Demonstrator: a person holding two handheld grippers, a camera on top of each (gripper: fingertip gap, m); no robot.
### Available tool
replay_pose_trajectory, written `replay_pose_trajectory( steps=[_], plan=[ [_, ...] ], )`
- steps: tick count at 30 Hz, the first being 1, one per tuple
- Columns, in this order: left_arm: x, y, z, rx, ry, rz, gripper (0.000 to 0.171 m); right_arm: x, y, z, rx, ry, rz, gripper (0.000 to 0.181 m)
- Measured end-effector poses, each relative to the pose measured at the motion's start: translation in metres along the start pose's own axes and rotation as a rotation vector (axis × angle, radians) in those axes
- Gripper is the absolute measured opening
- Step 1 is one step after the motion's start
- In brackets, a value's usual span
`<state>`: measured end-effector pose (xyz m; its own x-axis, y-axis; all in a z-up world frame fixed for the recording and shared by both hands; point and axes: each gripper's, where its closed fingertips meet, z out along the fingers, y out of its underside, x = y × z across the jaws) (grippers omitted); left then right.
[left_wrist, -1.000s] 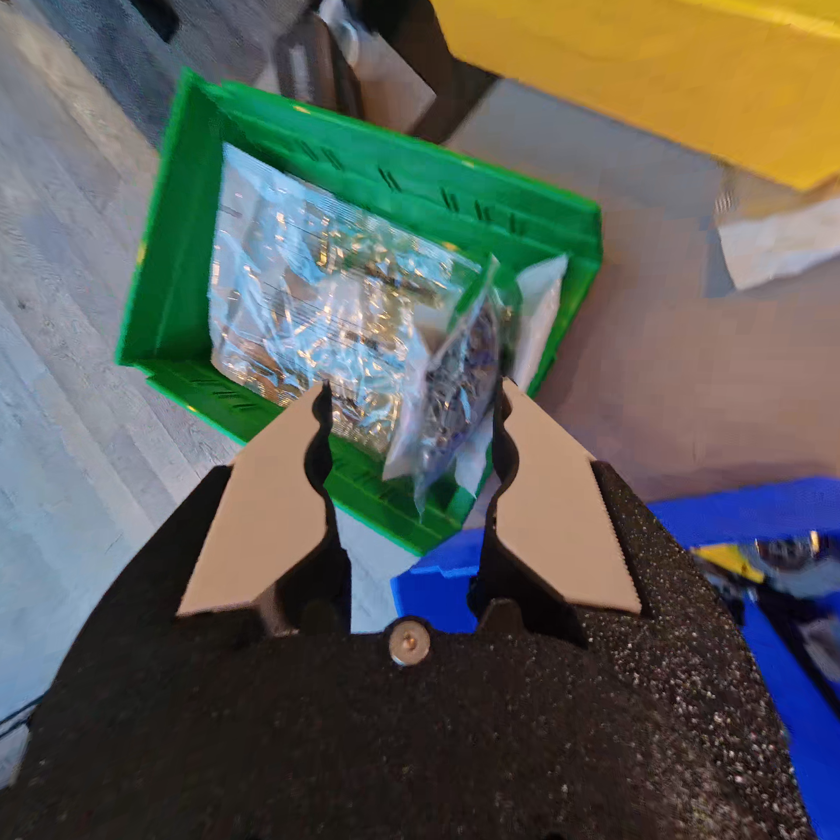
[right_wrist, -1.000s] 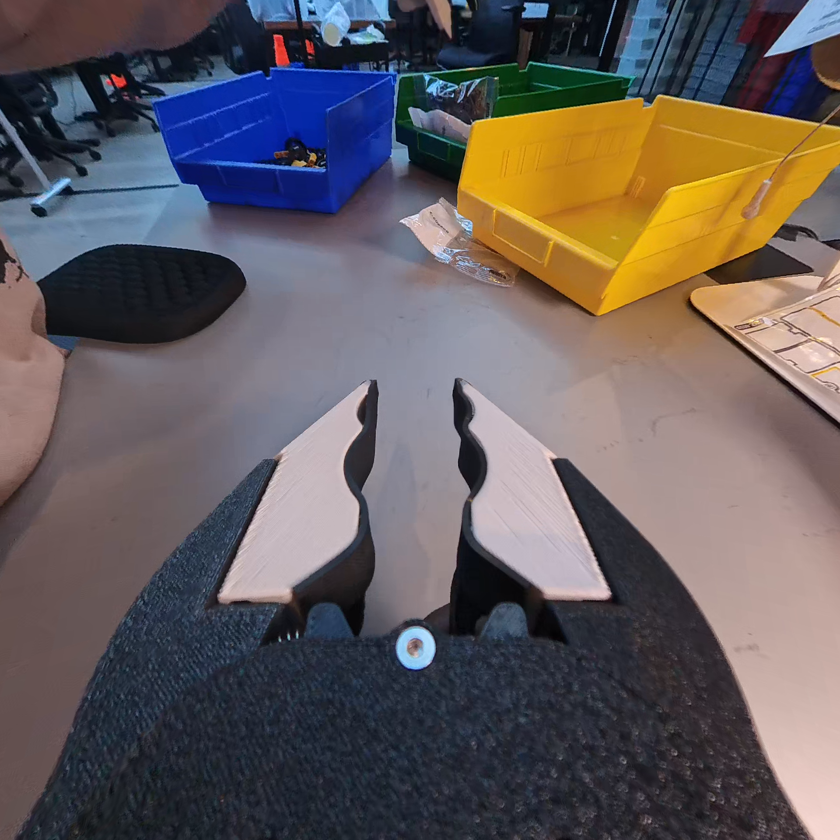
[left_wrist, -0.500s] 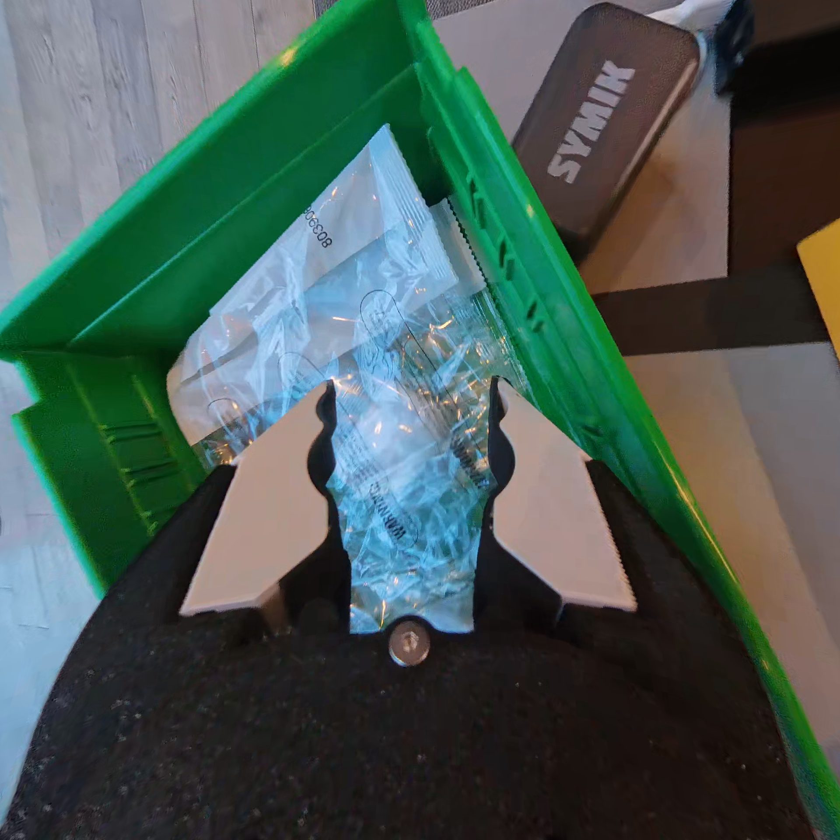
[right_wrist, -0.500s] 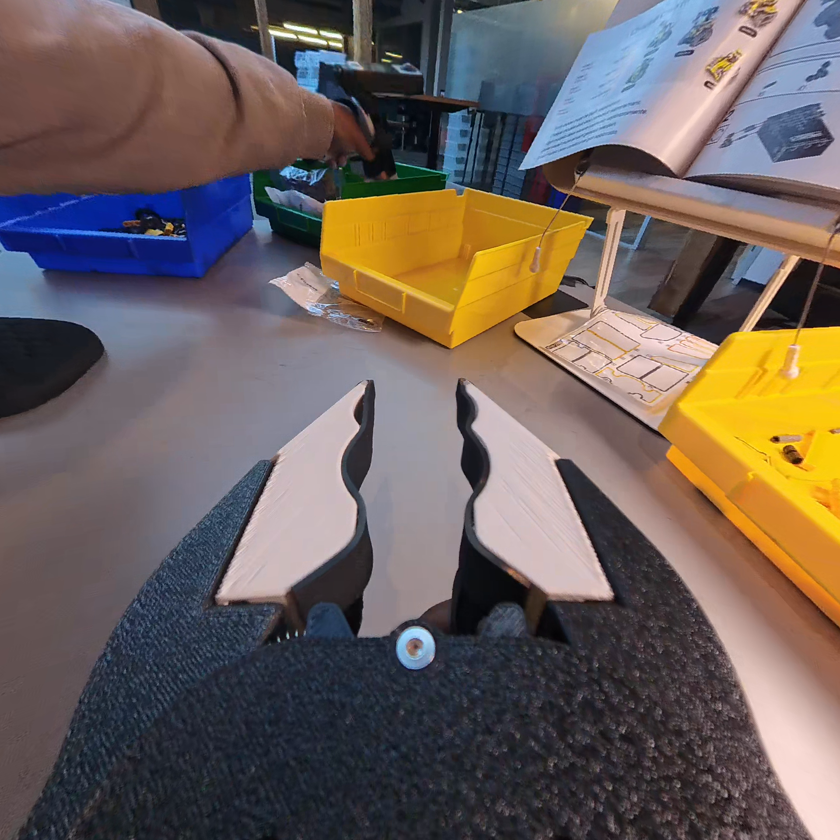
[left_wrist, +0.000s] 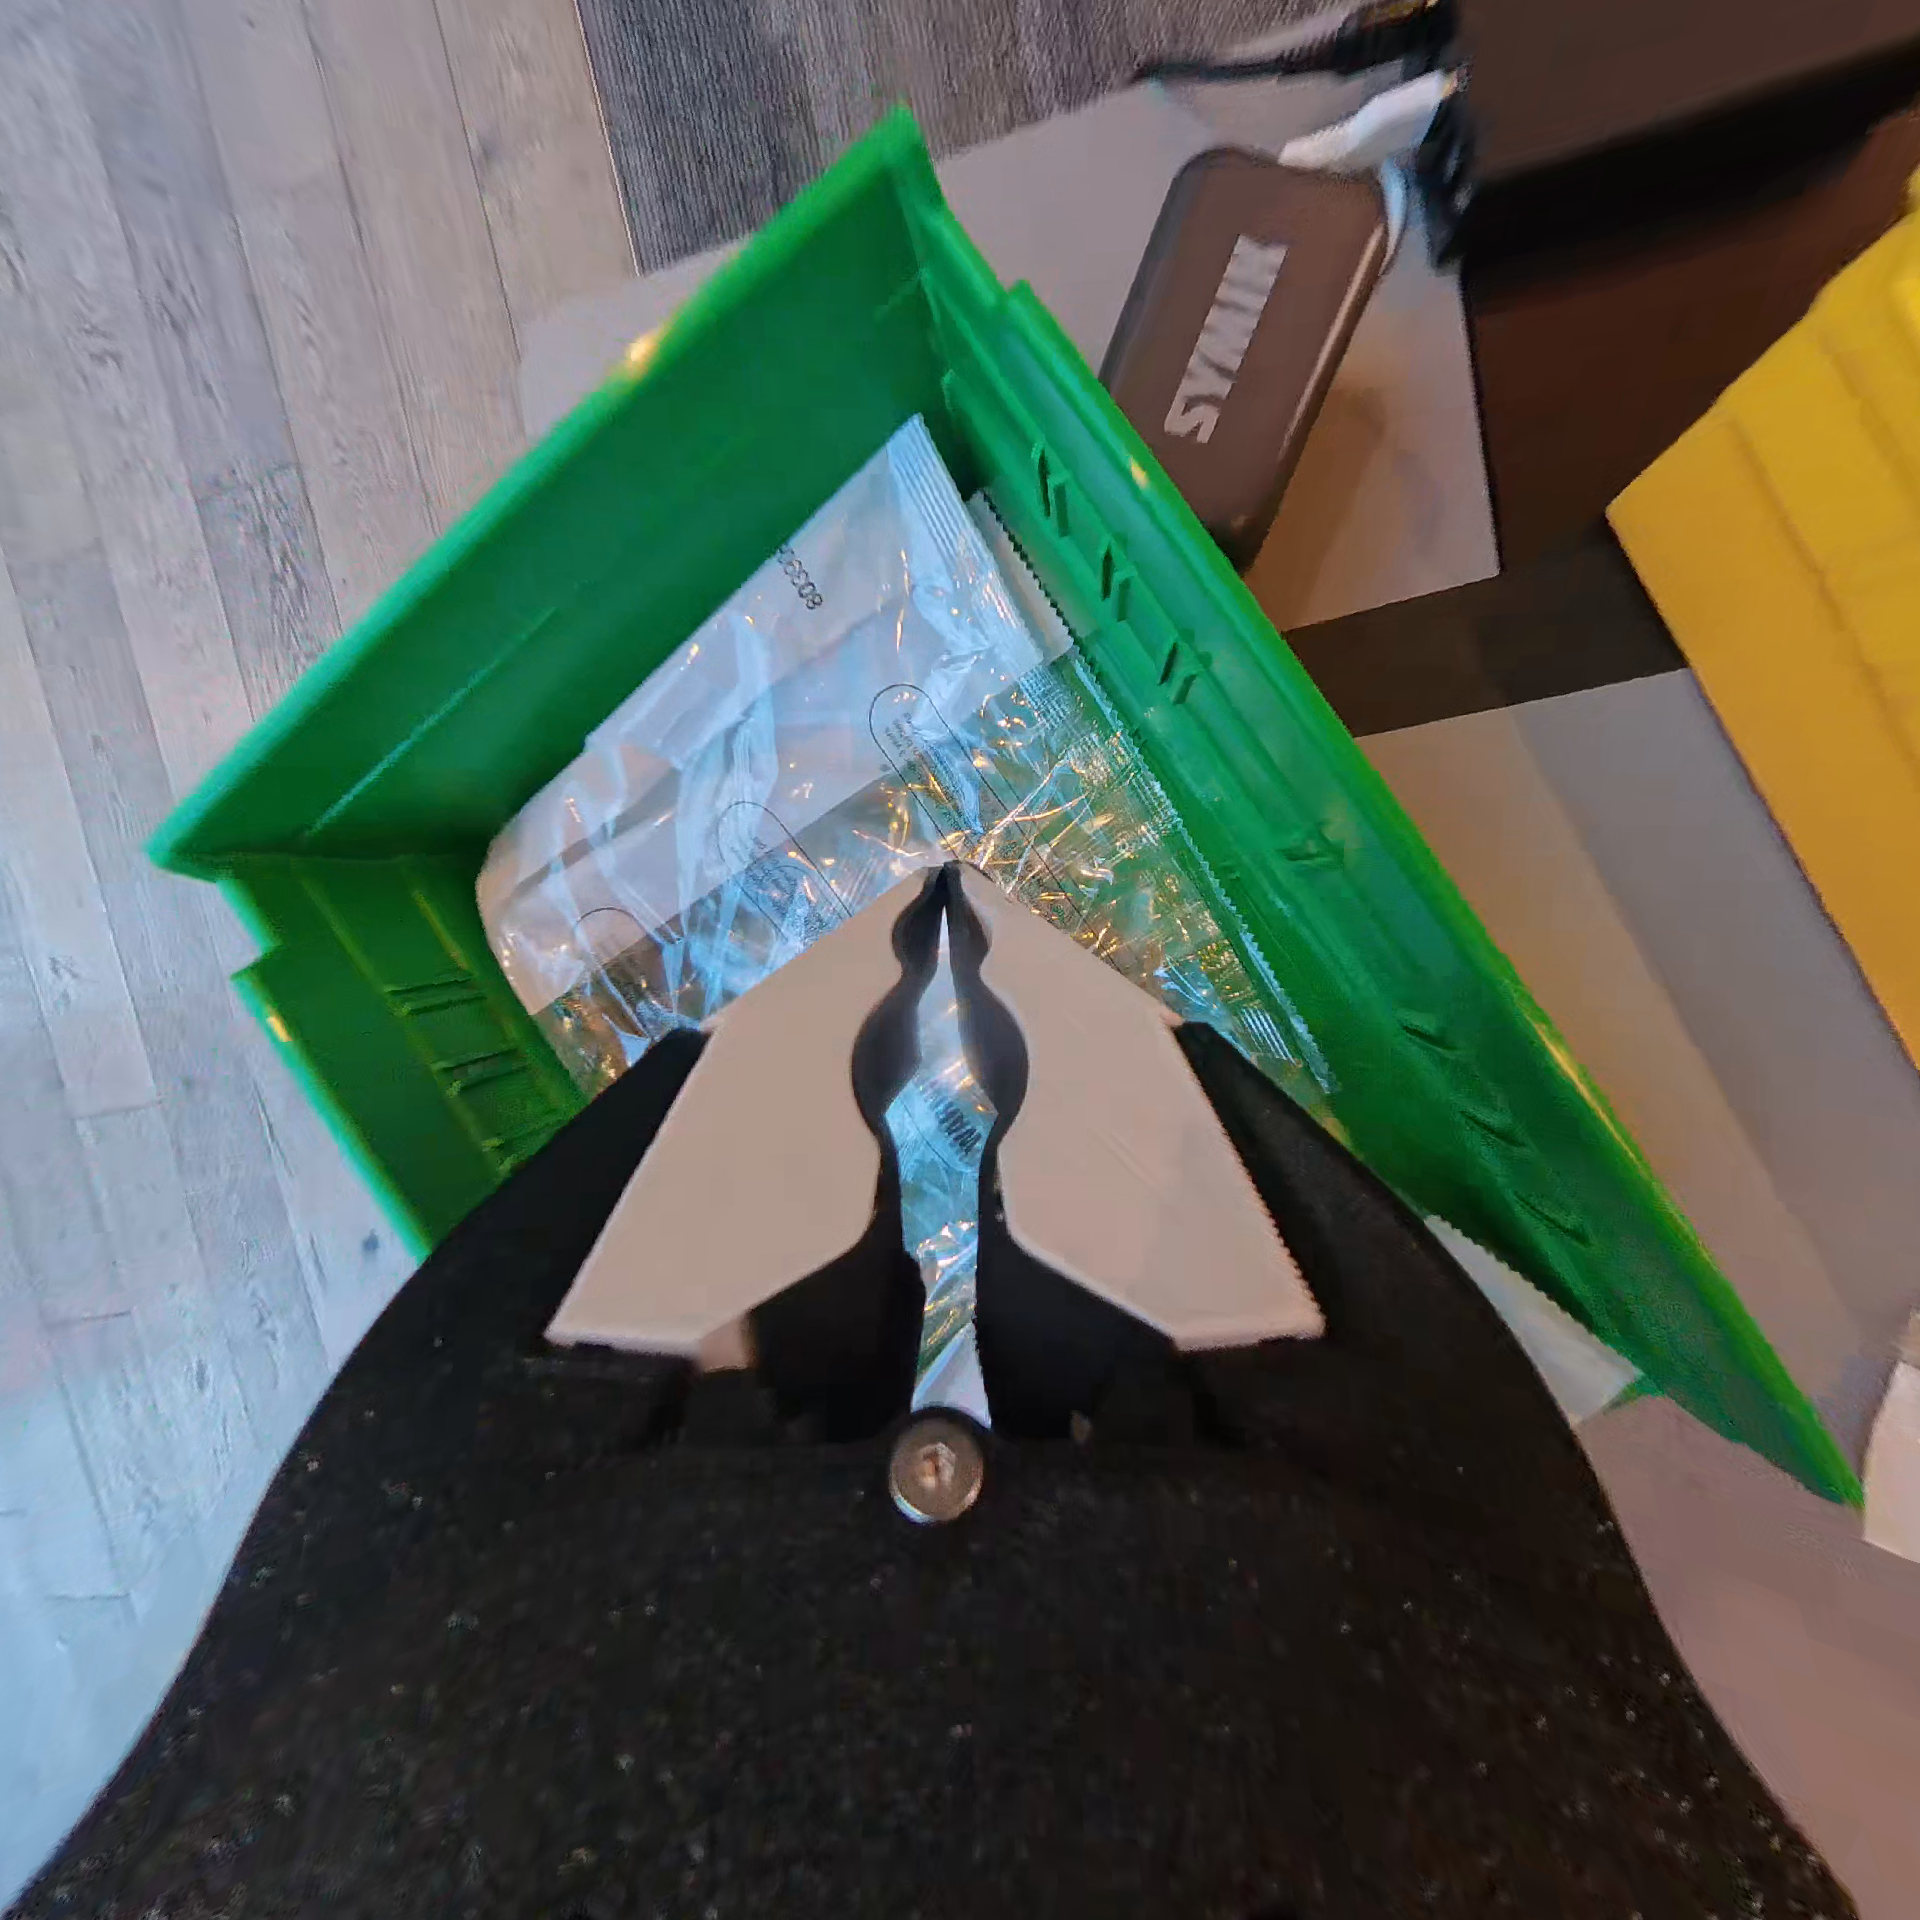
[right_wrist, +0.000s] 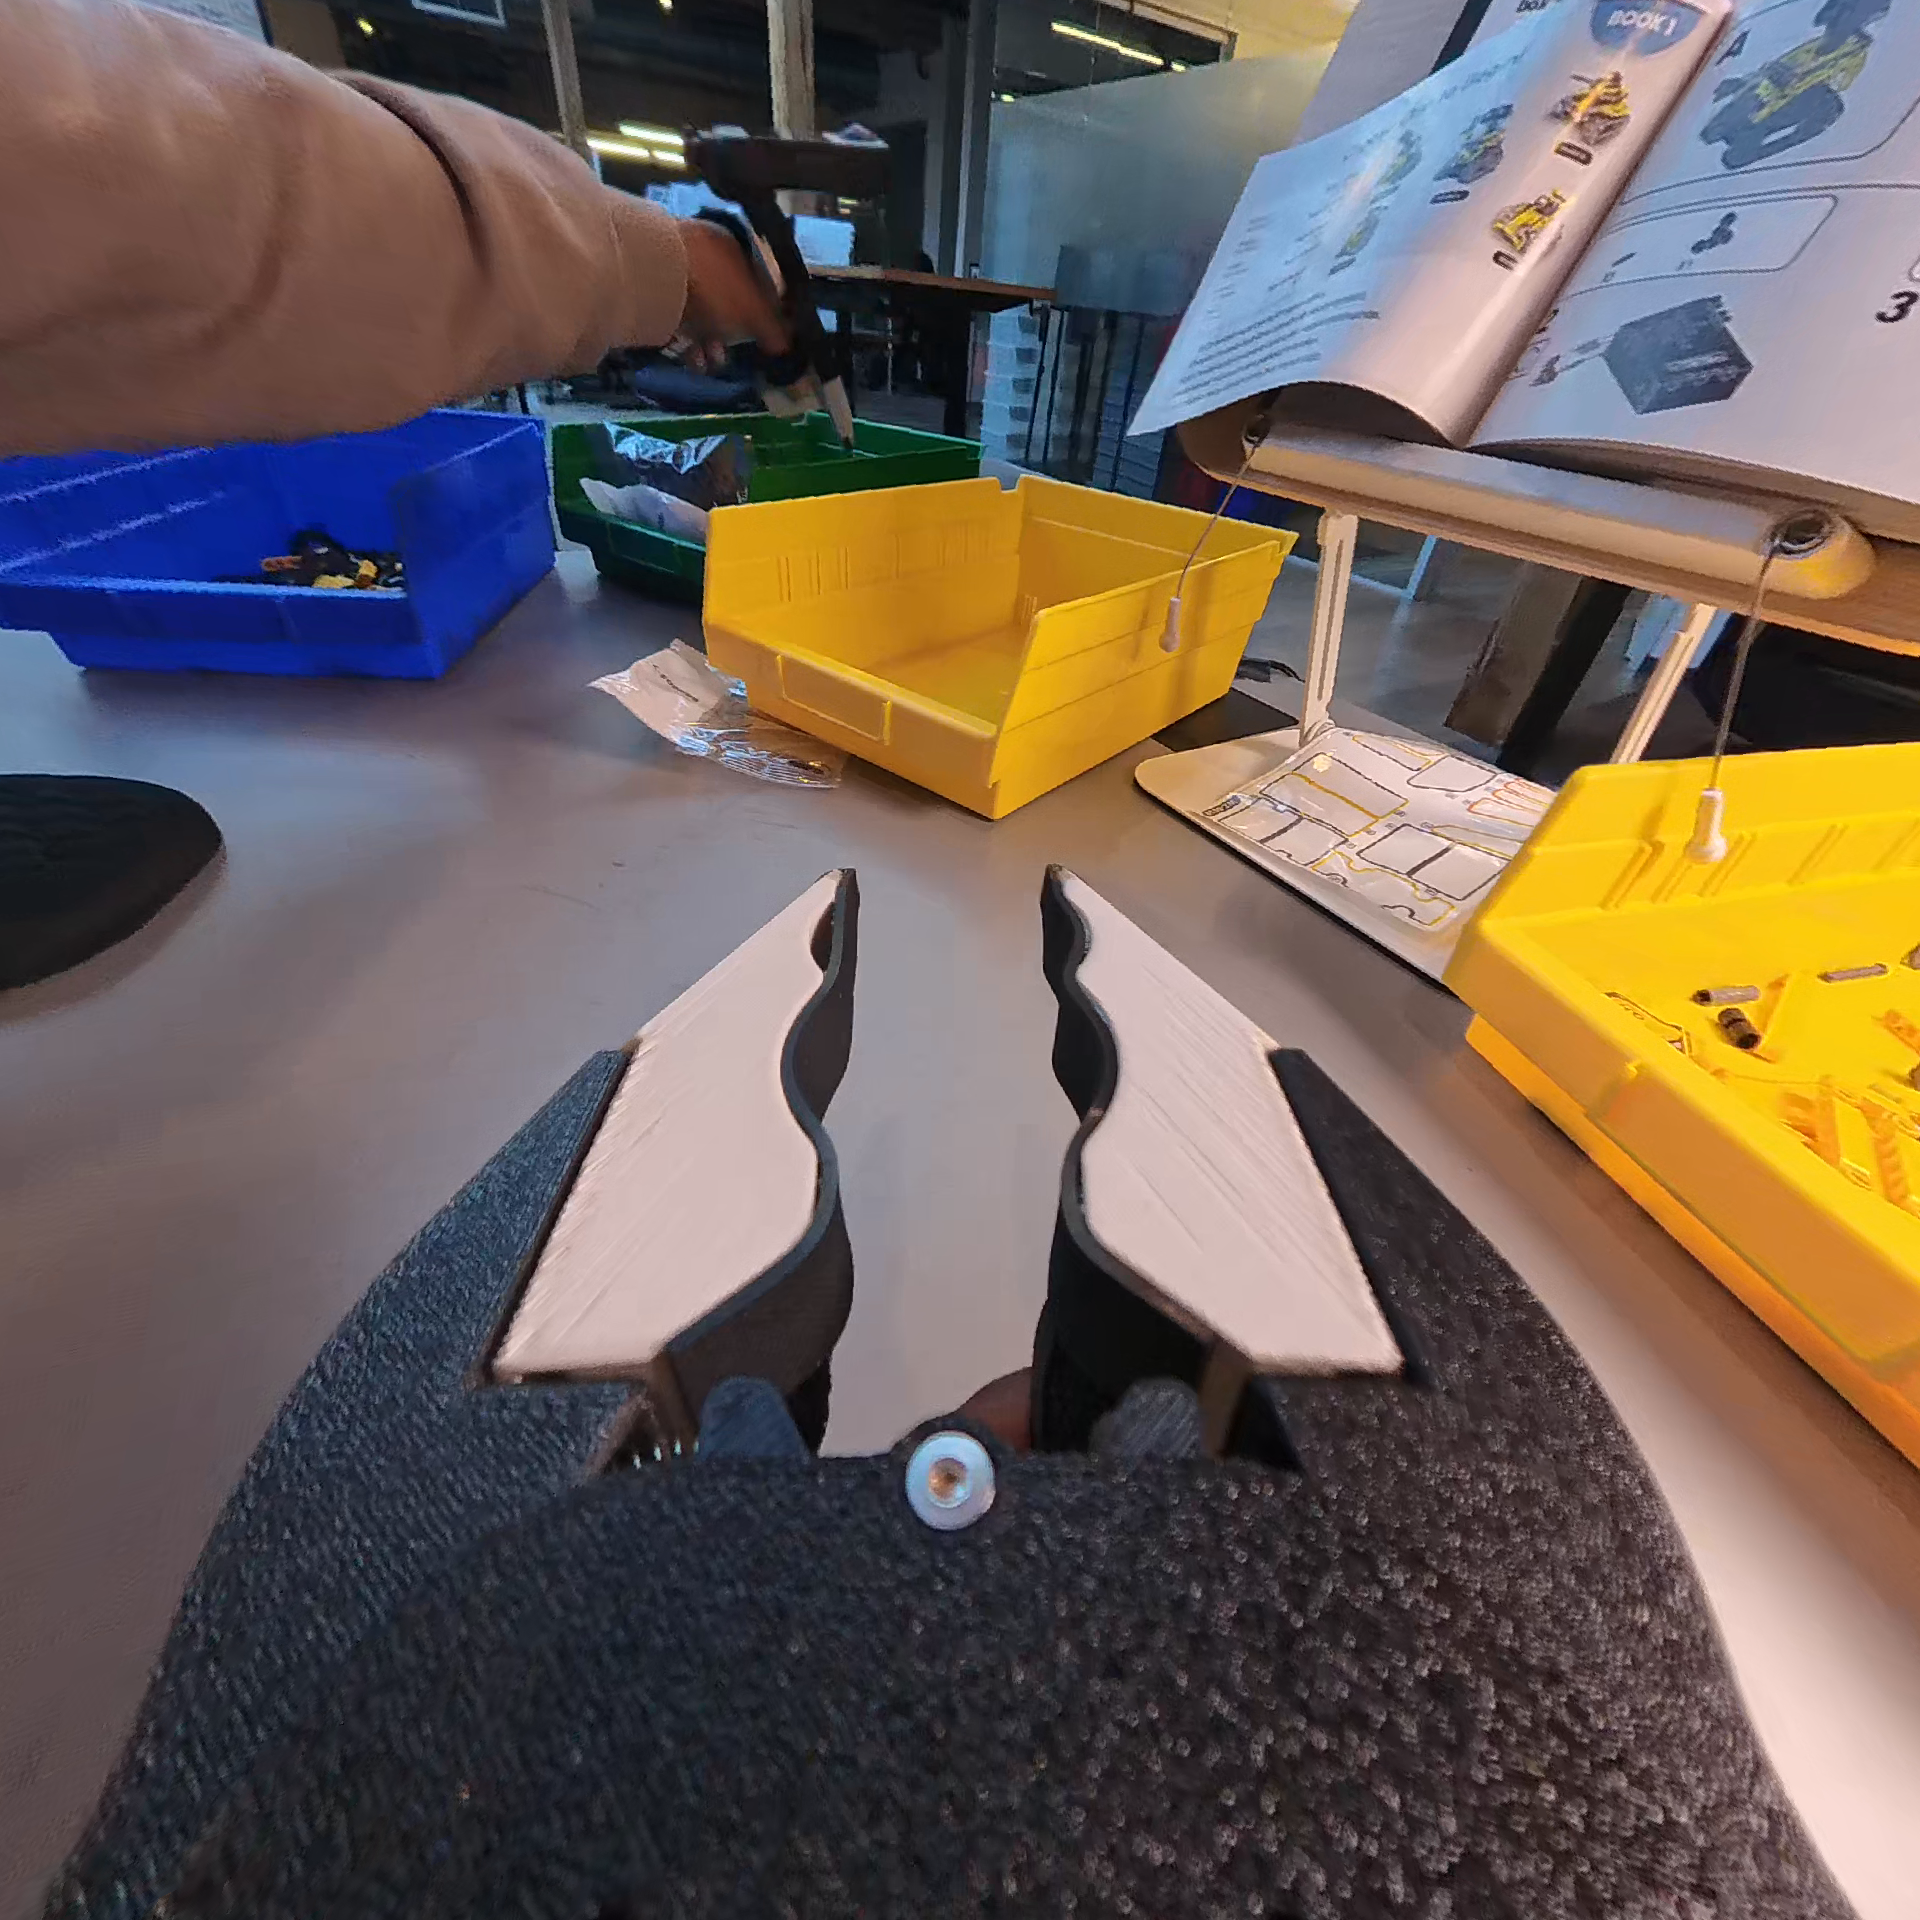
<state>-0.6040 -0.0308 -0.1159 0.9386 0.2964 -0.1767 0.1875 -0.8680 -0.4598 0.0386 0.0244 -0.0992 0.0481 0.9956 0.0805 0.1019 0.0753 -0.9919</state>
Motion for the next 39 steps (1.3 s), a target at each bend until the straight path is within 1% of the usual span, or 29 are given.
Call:
replay_pose_trajectory(
  steps=[2, 3, 4, 5, 7, 10, 11, 12, 14, 16, 17, 21, 25, 29, 32, 33, 35, 37, 39],
  plan=[
    [0.0, -0.004, -0.012, 0.052, -0.005, -0.006, 0.0, -0.005, 0.0, 0.001, -0.004, -0.015, -0.005, 0.035],
    [0.003, -0.003, -0.012, 0.063, 0.005, -0.014, 0.002, -0.006, 0.001, 0.002, -0.007, -0.019, -0.007, 0.035],
    [0.009, 0.0, -0.007, 0.056, 0.028, -0.023, 0.018, -0.008, 0.001, 0.003, -0.01, -0.022, -0.008, 0.035],
    [0.014, 0.005, 0.0, 0.034, 0.043, -0.027, 0.034, -0.009, 0.001, 0.003, -0.013, -0.025, -0.009, 0.035],
    [0.018, 0.018, 0.021, -0.027, 0.026, 0.006, 0.051, -0.009, 0.002, 0.003, -0.018, -0.02, -0.014, 0.035],
    [0.023, 0.045, 0.055, -0.185, 0.034, 0.058, 0.072, -0.005, 0.005, 0.003, -0.027, -0.003, -0.01, 0.035],
    [0.024, 0.053, 0.063, -0.235, 0.04, 0.058, 0.074, -0.004, 0.006, 0.003, -0.03, 0.003, -0.005, 0.034],
    [0.025, 0.055, 0.069, -0.247, 0.052, 0.05, 0.071, -0.002, 0.008, 0.003, -0.034, 0.008, 0.003, 0.034],
    [0.031, 0.053, 0.068, -0.252, 0.118, 0.025, 0.049, 0.002, 0.012, 0.005, -0.043, 0.016, 0.022, 0.034],
    [0.03, 0.048, 0.058, -0.248, 0.134, 0.048, 0.024, 0.003, 0.015, 0.006, -0.05, 0.012, 0.038, 0.034],
    [0.027, 0.046, 0.052, -0.24, 0.135, 0.062, 0.019, 0.003, 0.016, 0.007, -0.052, 0.009, 0.045, 0.034],
    [0.018, 0.032, 0.016, -0.142, 0.145, 0.041, 0.016, -0.002, 0.016, 0.009, -0.054, -0.014, 0.047, 0.034],
    [0.004, 0.018, -0.031, -0.01, 0.126, 0.027, 0.017, -0.009, 0.011, 0.007, -0.049, -0.028, 0.012, 0.034],
    [-0.018, -0.007, -0.095, 0.208, 0.073, -0.019, 0.015, -0.014, -0.001, 0.002, -0.022, -0.032, -0.022, 0.034],
    [-0.02, -0.029, -0.152, 0.413, 0.058, -0.012, 0.014, -0.018, -0.008, -0.001, 0.003, -0.036, -0.035, 0.034],
    [-0.013, -0.037, -0.172, 0.486, 0.072, 0.0, 0.014, -0.019, -0.011, -0.002, 0.012, -0.036, -0.04, 0.034],
    [0.013, -0.05, -0.214, 0.627, 0.117, 0.033, 0.014, -0.021, -0.016, -0.003, 0.03, -0.034, -0.043, 0.038],
    [0.051, -0.058, -0.255, 0.75, 0.184, 0.083, 0.014, -0.023, -0.018, -0.004, 0.036, -0.038, -0.033, 0.05],
    [0.101, -0.058, -0.292, 0.862, 0.277, 0.138, 0.014, -0.025, -0.022, -0.004, 0.047, -0.041, -0.032, 0.057]
  ],
)
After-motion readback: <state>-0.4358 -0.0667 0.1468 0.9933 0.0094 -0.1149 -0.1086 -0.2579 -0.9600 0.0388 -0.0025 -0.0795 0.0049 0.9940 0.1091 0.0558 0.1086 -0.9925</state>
